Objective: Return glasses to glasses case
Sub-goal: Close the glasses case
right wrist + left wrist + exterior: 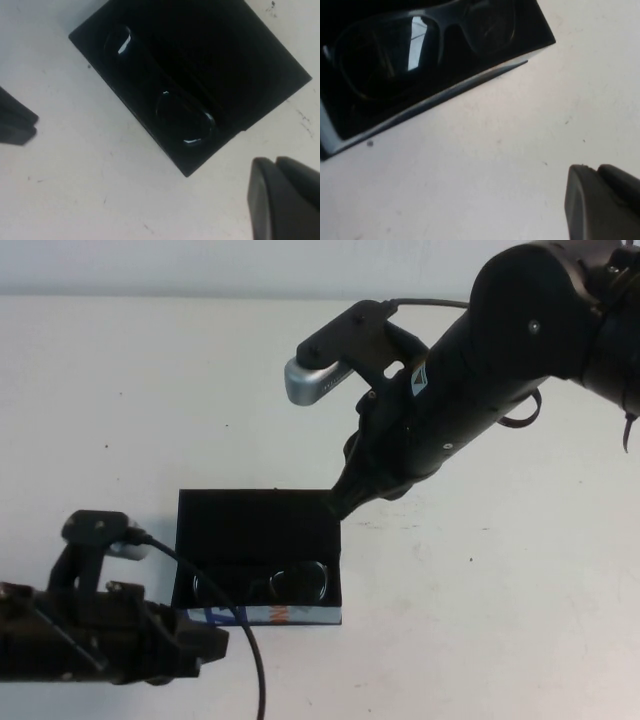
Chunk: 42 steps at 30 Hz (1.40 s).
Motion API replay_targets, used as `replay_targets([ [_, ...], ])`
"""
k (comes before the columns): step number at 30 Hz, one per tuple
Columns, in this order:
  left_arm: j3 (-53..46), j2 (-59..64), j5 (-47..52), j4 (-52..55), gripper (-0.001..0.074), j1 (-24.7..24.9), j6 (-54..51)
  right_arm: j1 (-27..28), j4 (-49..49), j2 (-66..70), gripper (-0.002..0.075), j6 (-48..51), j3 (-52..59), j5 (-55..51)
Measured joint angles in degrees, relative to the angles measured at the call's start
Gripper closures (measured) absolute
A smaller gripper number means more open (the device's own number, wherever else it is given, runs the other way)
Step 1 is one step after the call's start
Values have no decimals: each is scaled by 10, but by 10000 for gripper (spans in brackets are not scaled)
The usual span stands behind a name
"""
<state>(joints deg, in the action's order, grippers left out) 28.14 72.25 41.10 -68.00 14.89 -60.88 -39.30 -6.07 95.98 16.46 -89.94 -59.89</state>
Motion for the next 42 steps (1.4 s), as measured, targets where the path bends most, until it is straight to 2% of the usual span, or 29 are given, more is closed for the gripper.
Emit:
replay_targets([
  [4,0,58,-66,-92,735,53,-96,17,-26,27,737,-3,-15,5],
  [12,0,157,-97,-270,735,61,-318,36,-45,109,737,-14,-97,6],
  [15,3,186,-100,-293,735,61,-358,38,-47,145,737,-15,-132,-5],
  [26,20,226,-110,-301,735,61,-404,38,-50,236,737,-15,-221,-7],
  [42,23,232,-118,-305,735,61,-414,38,-81,314,737,-16,-241,123],
])
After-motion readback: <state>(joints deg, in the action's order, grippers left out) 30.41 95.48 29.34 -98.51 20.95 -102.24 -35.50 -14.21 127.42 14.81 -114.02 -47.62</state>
